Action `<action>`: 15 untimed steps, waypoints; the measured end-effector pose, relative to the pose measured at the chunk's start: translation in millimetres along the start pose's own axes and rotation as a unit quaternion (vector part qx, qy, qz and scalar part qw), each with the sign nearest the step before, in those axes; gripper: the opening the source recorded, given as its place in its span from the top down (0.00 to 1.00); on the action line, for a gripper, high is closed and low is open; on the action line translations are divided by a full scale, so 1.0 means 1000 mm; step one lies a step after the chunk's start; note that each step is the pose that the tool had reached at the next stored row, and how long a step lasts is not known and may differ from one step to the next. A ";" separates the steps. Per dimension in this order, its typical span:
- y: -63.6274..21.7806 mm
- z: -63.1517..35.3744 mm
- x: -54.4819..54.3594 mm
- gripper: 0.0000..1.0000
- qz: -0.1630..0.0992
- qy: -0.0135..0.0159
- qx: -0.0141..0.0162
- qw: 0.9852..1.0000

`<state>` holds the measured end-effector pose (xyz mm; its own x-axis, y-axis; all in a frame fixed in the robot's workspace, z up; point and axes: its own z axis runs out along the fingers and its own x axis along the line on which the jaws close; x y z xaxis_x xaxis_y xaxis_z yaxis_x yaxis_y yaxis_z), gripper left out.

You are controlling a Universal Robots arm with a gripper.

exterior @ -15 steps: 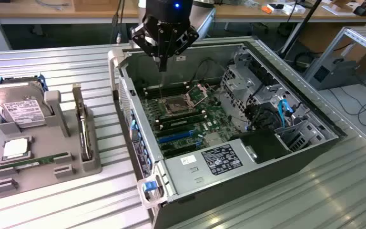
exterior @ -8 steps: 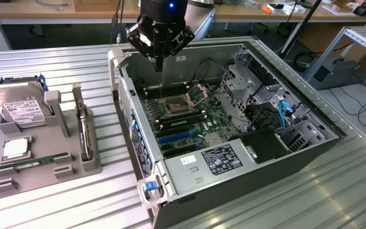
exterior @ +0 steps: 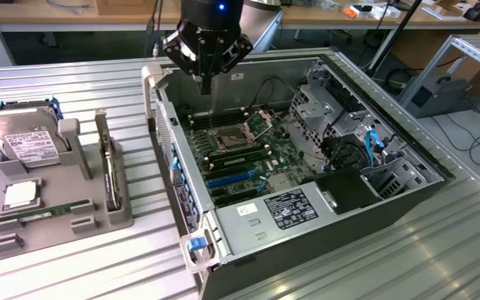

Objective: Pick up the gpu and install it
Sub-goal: 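Reach for the gpu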

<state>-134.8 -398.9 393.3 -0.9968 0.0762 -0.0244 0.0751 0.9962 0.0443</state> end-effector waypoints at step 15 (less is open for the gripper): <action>-0.0006 -0.0002 0.008 0.89 0.000 0.000 0.000 1.000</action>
<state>-142.8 -398.9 393.3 -0.9968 0.0762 -0.0244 0.0751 0.9962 0.0444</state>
